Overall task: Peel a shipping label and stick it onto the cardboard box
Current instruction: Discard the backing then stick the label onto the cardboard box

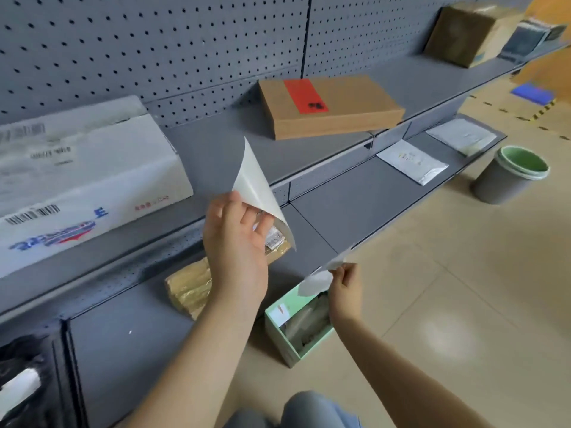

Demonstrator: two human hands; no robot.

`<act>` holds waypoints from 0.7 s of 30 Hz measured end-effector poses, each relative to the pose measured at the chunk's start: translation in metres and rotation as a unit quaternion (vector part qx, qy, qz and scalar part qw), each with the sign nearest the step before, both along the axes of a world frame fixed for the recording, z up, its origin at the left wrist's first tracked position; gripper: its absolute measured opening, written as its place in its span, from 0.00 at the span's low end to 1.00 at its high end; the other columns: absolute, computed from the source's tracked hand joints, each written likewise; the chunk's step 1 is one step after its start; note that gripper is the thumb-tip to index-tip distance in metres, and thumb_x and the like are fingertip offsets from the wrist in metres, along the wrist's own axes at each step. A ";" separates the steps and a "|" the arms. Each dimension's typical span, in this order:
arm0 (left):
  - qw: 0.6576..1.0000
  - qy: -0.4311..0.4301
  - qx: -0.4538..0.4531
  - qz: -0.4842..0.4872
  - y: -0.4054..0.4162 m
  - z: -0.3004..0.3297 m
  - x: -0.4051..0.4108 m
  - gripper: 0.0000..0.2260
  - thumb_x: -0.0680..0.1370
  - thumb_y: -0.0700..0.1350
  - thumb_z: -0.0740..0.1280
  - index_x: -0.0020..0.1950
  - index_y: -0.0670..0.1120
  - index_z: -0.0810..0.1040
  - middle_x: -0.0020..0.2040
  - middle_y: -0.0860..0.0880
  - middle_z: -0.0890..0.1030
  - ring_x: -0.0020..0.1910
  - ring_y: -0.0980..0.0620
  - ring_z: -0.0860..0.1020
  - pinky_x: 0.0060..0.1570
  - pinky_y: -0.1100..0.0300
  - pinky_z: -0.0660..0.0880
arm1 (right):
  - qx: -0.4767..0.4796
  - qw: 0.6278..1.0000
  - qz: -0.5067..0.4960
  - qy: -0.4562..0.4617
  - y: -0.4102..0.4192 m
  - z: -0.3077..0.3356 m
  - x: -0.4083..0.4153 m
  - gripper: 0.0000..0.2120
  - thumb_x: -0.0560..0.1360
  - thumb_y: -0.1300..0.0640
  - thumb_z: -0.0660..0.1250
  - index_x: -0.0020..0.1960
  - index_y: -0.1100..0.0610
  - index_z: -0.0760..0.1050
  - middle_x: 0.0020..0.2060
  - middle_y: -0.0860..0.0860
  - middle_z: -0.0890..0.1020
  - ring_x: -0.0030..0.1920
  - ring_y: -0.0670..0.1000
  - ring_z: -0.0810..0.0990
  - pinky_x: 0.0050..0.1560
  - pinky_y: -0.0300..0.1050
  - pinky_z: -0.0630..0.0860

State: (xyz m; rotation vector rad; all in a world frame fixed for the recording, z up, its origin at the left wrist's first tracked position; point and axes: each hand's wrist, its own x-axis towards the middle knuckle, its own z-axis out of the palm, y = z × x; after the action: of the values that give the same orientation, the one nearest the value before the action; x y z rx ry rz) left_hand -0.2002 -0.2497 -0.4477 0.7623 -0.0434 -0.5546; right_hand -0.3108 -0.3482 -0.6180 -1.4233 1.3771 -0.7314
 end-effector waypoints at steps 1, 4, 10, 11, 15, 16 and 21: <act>1.000 -0.001 0.000 -0.002 -0.002 -0.011 0.003 0.05 0.80 0.40 0.58 0.51 0.43 0.73 0.50 0.43 0.80 0.52 0.47 0.80 0.55 0.52 0.78 | 0.003 1.000 0.003 0.008 -0.002 -0.016 0.004 0.06 0.80 0.60 0.52 0.47 0.58 0.66 0.40 0.53 0.72 0.37 0.49 0.71 0.36 0.39 0.67; 1.000 -0.007 0.000 -0.006 -0.005 -0.034 0.009 0.03 0.80 0.39 0.58 0.50 0.42 0.71 0.51 0.42 0.79 0.52 0.46 0.79 0.56 0.51 0.77 | 0.018 0.999 0.008 0.034 -0.006 -0.055 0.012 0.07 0.79 0.60 0.52 0.47 0.59 0.67 0.42 0.54 0.75 0.37 0.46 0.71 0.36 0.41 0.68; 1.000 -0.013 -0.006 -0.019 -0.015 -0.077 0.017 0.03 0.80 0.39 0.58 0.48 0.42 0.70 0.51 0.42 0.79 0.51 0.46 0.80 0.52 0.52 0.79 | 0.023 0.994 0.017 0.102 -0.020 -0.118 0.023 0.07 0.79 0.61 0.53 0.44 0.60 0.67 0.44 0.60 0.78 0.39 0.54 0.72 0.38 0.46 0.65; 1.000 -0.015 -0.008 -0.022 -0.016 -0.083 0.017 0.02 0.79 0.39 0.59 0.50 0.42 0.70 0.51 0.42 0.80 0.52 0.46 0.80 0.52 0.52 0.79 | 0.025 0.993 0.020 0.117 -0.023 -0.124 0.024 0.07 0.78 0.61 0.53 0.43 0.59 0.67 0.44 0.60 0.77 0.39 0.55 0.71 0.39 0.46 0.65; 1.000 -0.007 -0.001 -0.030 -0.017 -0.106 0.015 0.03 0.79 0.39 0.60 0.46 0.43 0.71 0.50 0.43 0.81 0.53 0.45 0.80 0.49 0.52 0.79 | 0.042 0.990 0.016 0.137 -0.030 -0.143 0.025 0.06 0.76 0.62 0.56 0.42 0.60 0.69 0.43 0.59 0.77 0.39 0.57 0.73 0.38 0.46 0.68; 1.000 -0.004 0.001 -0.030 -0.018 -0.111 0.015 0.05 0.80 0.39 0.59 0.44 0.44 0.71 0.49 0.44 0.81 0.52 0.45 0.80 0.48 0.53 0.79 | 0.042 0.989 0.016 0.138 -0.031 -0.146 0.025 0.06 0.77 0.62 0.57 0.41 0.60 0.69 0.43 0.59 0.77 0.40 0.57 0.73 0.40 0.47 0.69; 0.999 0.001 0.020 -0.035 -0.025 -0.131 0.012 0.07 0.80 0.39 0.59 0.43 0.45 0.71 0.47 0.44 0.81 0.50 0.46 0.80 0.47 0.53 0.79 | 0.035 0.991 0.002 0.132 -0.038 -0.154 0.024 0.07 0.77 0.63 0.56 0.40 0.58 0.69 0.42 0.57 0.77 0.38 0.55 0.72 0.38 0.46 0.66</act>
State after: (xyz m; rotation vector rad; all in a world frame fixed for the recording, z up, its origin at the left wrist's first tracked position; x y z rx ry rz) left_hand -0.1879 -0.2749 -0.5788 0.8011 -0.0580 -0.6239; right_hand -0.2870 -0.3865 -0.7716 -1.5054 1.5856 -0.4990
